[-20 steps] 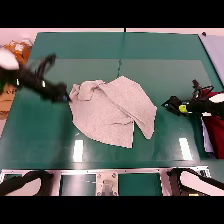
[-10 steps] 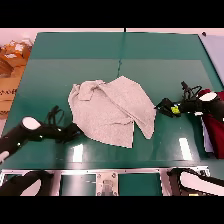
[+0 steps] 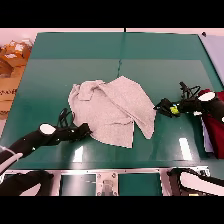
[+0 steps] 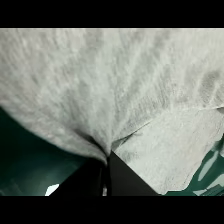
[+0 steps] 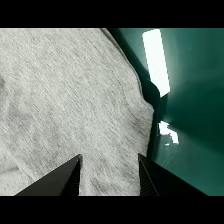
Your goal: Fold the shirts.
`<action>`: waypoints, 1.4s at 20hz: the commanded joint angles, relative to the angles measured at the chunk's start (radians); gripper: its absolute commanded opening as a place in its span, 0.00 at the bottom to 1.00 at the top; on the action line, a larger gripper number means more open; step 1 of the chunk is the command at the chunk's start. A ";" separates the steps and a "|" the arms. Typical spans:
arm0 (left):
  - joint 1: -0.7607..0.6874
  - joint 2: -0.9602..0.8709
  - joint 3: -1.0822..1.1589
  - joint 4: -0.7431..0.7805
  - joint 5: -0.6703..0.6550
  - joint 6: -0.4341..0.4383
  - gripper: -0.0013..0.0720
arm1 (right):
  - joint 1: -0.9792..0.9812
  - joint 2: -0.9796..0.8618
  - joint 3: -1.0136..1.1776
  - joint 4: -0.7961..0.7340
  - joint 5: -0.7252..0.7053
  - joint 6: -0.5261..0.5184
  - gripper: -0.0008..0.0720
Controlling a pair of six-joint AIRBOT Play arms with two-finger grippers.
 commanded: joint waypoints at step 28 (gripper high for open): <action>0.619 0.110 0.759 0.787 -0.855 0.078 0.05 | 0.258 0.209 0.079 0.190 0.224 0.037 0.03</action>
